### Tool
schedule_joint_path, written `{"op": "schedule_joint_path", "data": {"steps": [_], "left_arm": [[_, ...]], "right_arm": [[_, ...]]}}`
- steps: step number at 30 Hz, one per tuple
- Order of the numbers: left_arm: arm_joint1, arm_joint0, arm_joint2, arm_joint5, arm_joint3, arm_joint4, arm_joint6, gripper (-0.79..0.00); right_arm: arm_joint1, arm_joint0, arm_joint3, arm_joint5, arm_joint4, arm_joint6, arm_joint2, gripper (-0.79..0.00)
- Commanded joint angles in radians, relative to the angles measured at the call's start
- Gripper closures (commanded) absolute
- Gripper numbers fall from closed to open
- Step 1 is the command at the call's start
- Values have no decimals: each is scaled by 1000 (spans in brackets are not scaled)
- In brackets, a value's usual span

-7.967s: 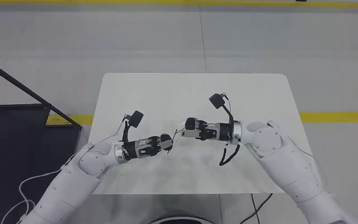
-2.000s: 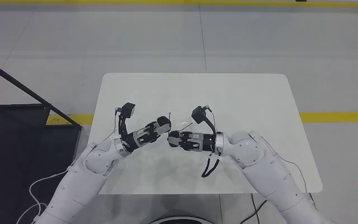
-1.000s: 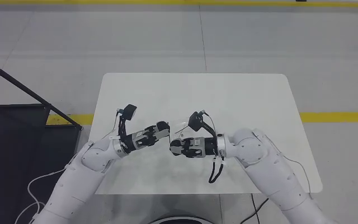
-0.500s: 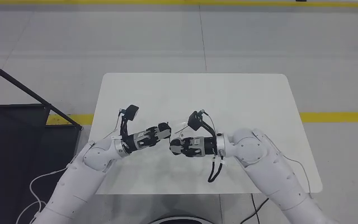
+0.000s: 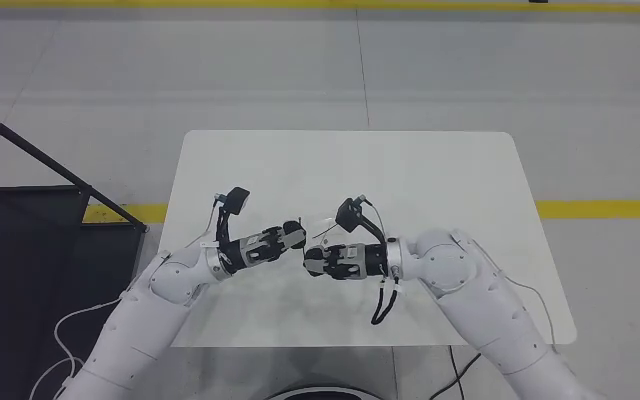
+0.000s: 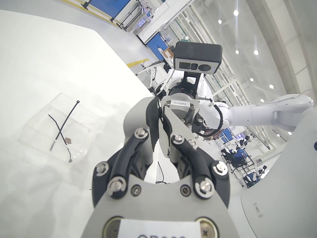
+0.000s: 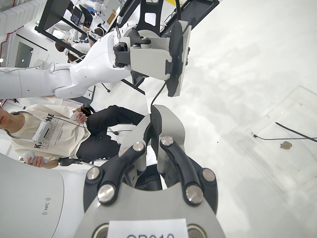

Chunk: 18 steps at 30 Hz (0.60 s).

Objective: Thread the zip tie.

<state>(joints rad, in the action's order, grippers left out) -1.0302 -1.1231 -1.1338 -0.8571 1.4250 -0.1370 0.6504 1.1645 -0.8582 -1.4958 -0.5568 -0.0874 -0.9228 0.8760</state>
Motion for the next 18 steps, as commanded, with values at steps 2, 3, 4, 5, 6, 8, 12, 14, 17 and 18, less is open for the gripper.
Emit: {"op": "schedule_joint_path", "data": {"steps": [2,3,4,5,6,8,12,14,17,18], "left_arm": [[0,1,0,0,-1,-1,1,-52],[-1,1,0,-1,-2,-1,1,-31],[-1,1,0,-1,-2,-1,2,-12],[-1,1,0,-1,-2,-1,2,-3],[-1,1,0,-2,-2,-1,2,0],[-1,1,0,-4,-3,-2,3,0],[-2,1,-2,-4,-4,0,0,0],[-2,0,-3,-5,-5,2,-4,0],[-2,-1,-3,-8,-4,4,-5,0],[-3,-1,-3,-8,-4,3,-6,-22]], "right_arm": [[0,1,2,-1,0,0,-1,0],[0,2,2,-1,0,0,-1,0],[0,2,3,1,1,0,-2,0],[0,2,3,2,1,0,-2,0],[1,3,3,2,2,0,-2,0],[1,3,4,4,2,-1,-3,0],[1,4,4,5,2,-3,-4,0],[1,5,5,5,5,-5,-4,0],[1,7,4,9,5,-10,-6,0],[1,8,4,9,4,-10,-7,0]]}}
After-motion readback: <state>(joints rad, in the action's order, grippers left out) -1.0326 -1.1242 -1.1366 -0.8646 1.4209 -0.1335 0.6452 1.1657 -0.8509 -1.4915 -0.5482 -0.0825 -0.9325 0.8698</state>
